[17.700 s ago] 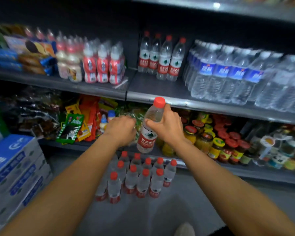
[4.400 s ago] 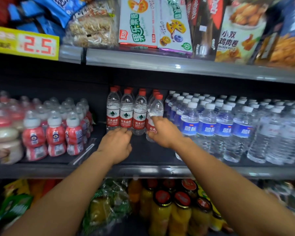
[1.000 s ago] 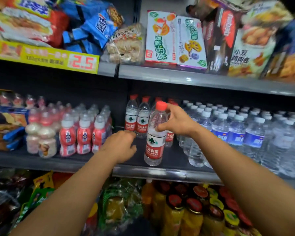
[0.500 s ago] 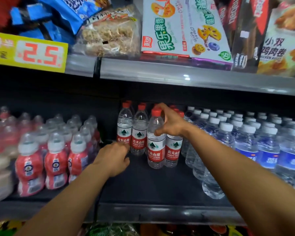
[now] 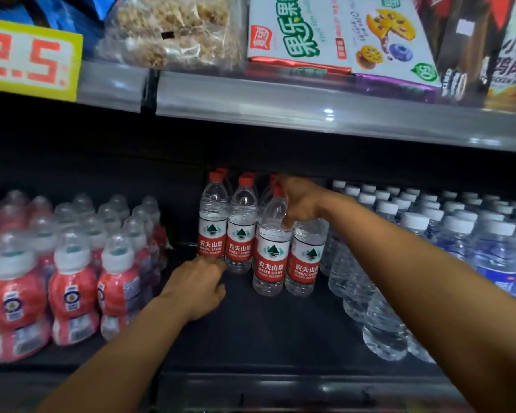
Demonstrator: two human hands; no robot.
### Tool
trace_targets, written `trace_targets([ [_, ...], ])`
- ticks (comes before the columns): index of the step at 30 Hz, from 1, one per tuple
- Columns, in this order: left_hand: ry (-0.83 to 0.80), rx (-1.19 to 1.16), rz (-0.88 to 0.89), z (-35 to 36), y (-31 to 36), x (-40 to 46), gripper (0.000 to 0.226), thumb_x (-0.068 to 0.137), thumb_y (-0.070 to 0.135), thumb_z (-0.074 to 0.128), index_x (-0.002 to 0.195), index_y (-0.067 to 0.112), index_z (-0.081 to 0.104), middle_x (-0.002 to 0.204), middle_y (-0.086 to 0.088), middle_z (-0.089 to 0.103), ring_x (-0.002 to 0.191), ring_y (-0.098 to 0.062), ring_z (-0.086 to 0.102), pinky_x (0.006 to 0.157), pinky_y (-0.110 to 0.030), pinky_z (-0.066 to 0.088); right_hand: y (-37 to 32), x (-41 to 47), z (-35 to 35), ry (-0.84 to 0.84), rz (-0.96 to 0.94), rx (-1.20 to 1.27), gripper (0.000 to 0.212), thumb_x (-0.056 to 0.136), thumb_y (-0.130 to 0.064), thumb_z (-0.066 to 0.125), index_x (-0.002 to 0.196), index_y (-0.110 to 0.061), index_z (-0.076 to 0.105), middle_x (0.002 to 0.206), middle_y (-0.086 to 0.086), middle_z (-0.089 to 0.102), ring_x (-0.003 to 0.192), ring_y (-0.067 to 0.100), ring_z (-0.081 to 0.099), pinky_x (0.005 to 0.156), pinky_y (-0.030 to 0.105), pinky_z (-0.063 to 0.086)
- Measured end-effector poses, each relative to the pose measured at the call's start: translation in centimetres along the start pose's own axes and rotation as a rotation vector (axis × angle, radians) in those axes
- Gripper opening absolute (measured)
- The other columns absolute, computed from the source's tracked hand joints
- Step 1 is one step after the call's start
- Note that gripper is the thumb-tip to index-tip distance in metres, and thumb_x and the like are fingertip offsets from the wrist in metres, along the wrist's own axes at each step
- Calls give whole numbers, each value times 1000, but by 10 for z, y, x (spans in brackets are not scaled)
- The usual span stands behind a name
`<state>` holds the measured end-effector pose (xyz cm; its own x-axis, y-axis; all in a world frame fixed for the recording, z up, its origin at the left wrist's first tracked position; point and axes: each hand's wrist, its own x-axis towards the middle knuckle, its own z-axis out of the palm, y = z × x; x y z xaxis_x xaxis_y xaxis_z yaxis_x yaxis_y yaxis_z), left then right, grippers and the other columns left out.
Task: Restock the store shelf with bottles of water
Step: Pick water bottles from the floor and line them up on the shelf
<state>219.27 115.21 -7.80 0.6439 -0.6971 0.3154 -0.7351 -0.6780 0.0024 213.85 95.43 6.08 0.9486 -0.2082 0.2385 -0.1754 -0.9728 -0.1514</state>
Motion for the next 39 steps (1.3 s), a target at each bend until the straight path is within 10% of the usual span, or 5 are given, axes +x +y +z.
trace_targets([
  [12, 24, -7, 25, -1, 4, -7, 37, 94, 33, 47, 128, 17, 49, 131, 0, 50, 119, -20, 49, 93, -31, 45, -13, 4, -8, 14, -61, -135, 48, 82, -22, 74, 123, -7, 55, 127, 11, 57, 115, 26, 55, 89, 30, 44],
  [25, 38, 20, 23, -17, 8, -21, 36, 94, 33, 47, 126, 17, 51, 127, -2, 52, 118, -21, 49, 92, -32, 45, -16, -17, -12, 98, -69, -302, 54, 81, -27, 75, 127, -13, 50, 125, 12, 57, 110, 30, 57, 83, 34, 49],
  [30, 69, 28, 26, -37, 15, -42, 39, 93, 31, 48, 129, 16, 50, 130, -3, 51, 119, -23, 49, 94, -35, 45, -29, -58, -9, 269, -158, -448, 42, 89, -21, 61, 128, -12, 48, 126, 12, 50, 114, 34, 53, 80, 39, 46],
  [39, 41, 67, 22, -51, 44, -140, 34, 91, 31, 50, 119, 12, 53, 123, -8, 54, 115, -28, 52, 89, -39, 46, -64, -194, 65, 86, -262, -324, 35, 93, -27, 53, 123, -10, 48, 122, 12, 54, 112, 33, 53, 79, 39, 45],
])
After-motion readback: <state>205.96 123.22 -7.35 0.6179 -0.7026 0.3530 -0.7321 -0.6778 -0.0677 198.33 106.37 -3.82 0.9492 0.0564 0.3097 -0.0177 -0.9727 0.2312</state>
